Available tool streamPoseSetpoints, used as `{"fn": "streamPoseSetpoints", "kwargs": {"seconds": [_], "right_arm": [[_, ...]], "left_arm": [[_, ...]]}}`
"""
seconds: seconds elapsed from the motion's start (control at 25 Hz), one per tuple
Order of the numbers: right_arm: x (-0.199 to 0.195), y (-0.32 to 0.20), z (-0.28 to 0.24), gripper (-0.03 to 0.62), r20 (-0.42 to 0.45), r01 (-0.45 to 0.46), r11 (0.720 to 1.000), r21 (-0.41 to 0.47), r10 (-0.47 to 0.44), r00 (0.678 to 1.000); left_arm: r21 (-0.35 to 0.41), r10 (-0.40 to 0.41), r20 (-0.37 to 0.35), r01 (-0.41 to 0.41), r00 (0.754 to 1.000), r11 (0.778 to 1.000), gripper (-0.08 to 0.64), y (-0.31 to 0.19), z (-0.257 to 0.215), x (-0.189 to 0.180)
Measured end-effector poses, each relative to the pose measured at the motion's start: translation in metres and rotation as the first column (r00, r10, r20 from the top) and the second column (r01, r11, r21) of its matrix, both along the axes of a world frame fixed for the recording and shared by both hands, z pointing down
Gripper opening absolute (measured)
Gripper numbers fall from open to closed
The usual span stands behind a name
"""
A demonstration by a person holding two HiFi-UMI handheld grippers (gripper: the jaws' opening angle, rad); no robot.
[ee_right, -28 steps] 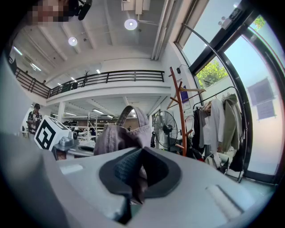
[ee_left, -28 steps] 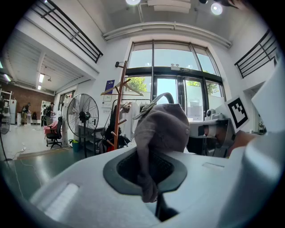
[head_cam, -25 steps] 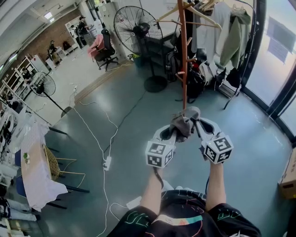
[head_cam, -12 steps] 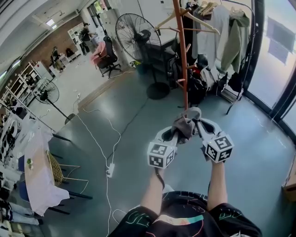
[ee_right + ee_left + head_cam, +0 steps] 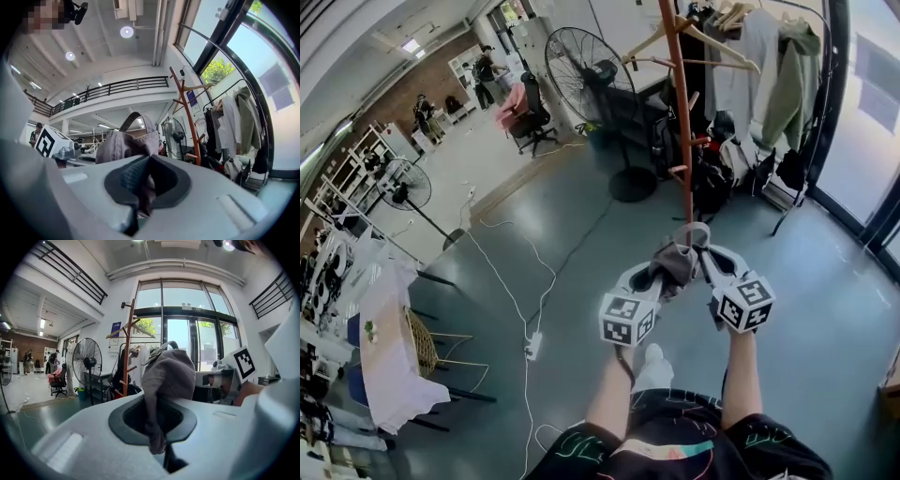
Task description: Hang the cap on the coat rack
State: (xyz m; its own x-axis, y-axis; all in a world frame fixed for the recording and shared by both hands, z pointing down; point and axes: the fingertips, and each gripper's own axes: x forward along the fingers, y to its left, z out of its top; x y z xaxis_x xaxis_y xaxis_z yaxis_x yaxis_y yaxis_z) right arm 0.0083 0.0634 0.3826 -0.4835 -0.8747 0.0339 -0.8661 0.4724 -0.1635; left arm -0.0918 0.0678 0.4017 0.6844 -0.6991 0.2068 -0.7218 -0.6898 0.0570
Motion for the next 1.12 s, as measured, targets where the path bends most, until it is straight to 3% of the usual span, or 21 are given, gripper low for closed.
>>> {"fn": "streamPoseSetpoints", "kwargs": {"seconds": [0.8, 1.12], "right_arm": [[0.039, -0.139, 0.07, 0.008, 0.091, -0.076, 0.985, -0.154, 0.091, 0.992], [0.056, -0.183, 0.105, 0.009, 0.042, -0.11, 0.968, -0.227, 0.122, 0.992]], "left_arm": [[-0.154, 0.077, 0.065, -0.066, 0.995, 0.986, 0.028, -0.141, 0.067, 0.038], [-0.207, 0.089, 0.056, -0.076, 0.994, 0.975, 0.029, -0.19, 0.1, 0.054]]}}
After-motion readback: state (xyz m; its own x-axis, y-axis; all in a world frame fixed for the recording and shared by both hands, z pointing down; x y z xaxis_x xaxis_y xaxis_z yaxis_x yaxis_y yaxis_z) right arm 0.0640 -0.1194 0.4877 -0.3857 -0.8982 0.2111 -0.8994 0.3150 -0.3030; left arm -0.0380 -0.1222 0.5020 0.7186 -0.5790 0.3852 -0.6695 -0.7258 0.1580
